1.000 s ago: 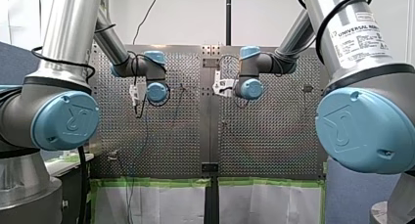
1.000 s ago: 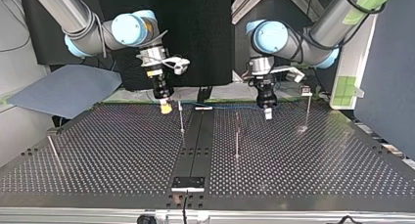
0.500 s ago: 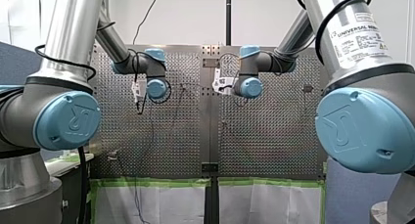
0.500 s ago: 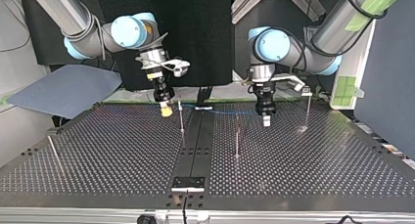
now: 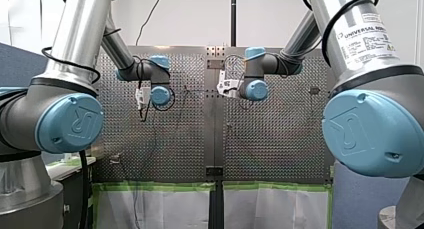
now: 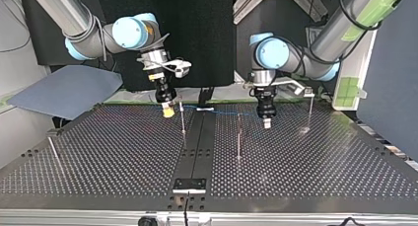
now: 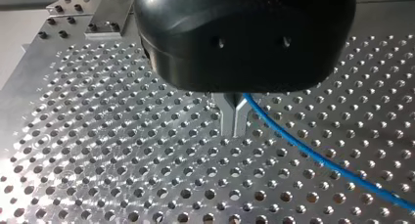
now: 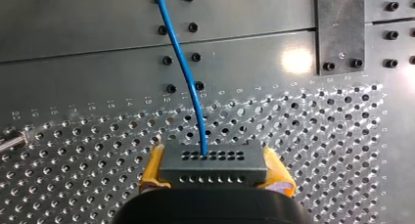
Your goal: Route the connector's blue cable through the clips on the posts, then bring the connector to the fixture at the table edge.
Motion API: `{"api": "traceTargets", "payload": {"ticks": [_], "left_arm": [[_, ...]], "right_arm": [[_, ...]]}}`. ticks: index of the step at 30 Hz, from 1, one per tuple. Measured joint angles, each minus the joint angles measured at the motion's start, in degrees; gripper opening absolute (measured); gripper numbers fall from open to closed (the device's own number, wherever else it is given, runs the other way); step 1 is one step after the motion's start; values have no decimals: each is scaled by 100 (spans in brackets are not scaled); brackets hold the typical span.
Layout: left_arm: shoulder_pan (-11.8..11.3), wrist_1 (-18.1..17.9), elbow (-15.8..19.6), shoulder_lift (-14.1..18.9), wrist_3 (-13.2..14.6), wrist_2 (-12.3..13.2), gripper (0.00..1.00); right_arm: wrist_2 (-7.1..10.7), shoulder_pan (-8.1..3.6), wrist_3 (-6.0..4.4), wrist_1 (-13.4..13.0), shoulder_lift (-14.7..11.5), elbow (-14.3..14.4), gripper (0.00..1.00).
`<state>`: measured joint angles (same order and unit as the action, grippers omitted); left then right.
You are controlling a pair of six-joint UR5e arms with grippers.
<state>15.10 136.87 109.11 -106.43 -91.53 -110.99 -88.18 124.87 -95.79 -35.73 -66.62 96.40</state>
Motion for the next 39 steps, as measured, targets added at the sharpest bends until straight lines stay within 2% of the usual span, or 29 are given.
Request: {"api": "traceTargets", "payload": {"ticks": [8,12,32,39], "left_arm": [[-51,50,-62,2,-14,23,0],[-57,133,-58,3,-27,11,0],[49,704,-26,12,13,-23,0],[72,757,25,106,12,-31,0]], "right_arm": [[13,-10,-3,-1,10,-1,0],[78,-2,-3,15,12,-1,0],[133,3,10,97,14,-2,0],[146,-17,6,106,13,-15,0]]}}
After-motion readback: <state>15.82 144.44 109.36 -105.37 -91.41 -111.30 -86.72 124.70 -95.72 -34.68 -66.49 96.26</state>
